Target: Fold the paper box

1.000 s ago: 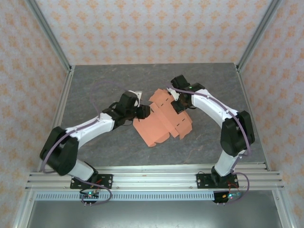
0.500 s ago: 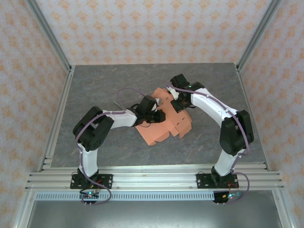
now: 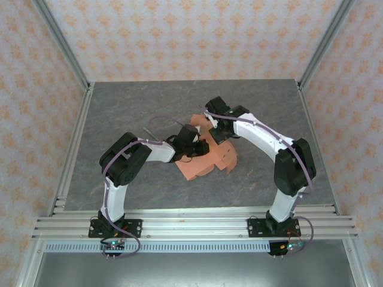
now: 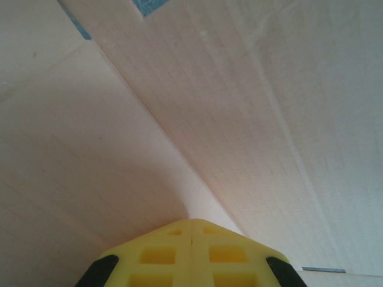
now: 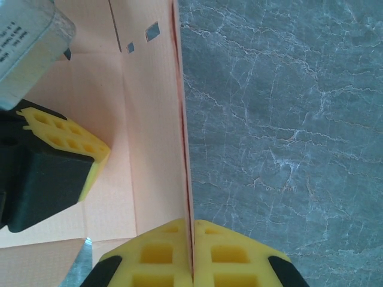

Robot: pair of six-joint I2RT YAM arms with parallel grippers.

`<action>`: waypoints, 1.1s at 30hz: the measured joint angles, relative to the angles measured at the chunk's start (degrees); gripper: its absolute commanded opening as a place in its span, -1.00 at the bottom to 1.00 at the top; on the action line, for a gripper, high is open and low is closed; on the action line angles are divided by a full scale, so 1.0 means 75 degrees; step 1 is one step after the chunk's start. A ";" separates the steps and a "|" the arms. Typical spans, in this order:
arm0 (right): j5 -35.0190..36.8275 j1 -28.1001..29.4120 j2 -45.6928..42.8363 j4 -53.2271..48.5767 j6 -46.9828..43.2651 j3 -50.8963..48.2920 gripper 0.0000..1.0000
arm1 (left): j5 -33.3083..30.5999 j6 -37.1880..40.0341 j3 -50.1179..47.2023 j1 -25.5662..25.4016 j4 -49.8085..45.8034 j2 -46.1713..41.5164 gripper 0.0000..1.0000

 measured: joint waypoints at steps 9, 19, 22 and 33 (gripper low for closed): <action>0.0527 0.0548 -0.0006 0.0131 0.0490 -0.0079 -1.00 | -0.0256 -0.0478 -0.0274 -0.0041 0.0577 0.0000 -0.94; 0.1163 0.0688 -0.0009 0.0230 0.0571 -0.0166 -1.00 | -0.0399 -0.0743 -0.0487 -0.0052 0.1005 -0.0015 -0.82; 0.1492 0.0737 0.0023 0.0286 0.0417 -0.0166 -1.00 | -0.0493 -0.0743 -0.0574 -0.0052 0.1014 -0.0119 -0.71; 0.2556 0.0903 0.0338 0.0662 -0.0079 -0.0163 -1.00 | -0.0667 -0.0723 -0.1087 -0.0035 0.0941 -0.0755 -0.44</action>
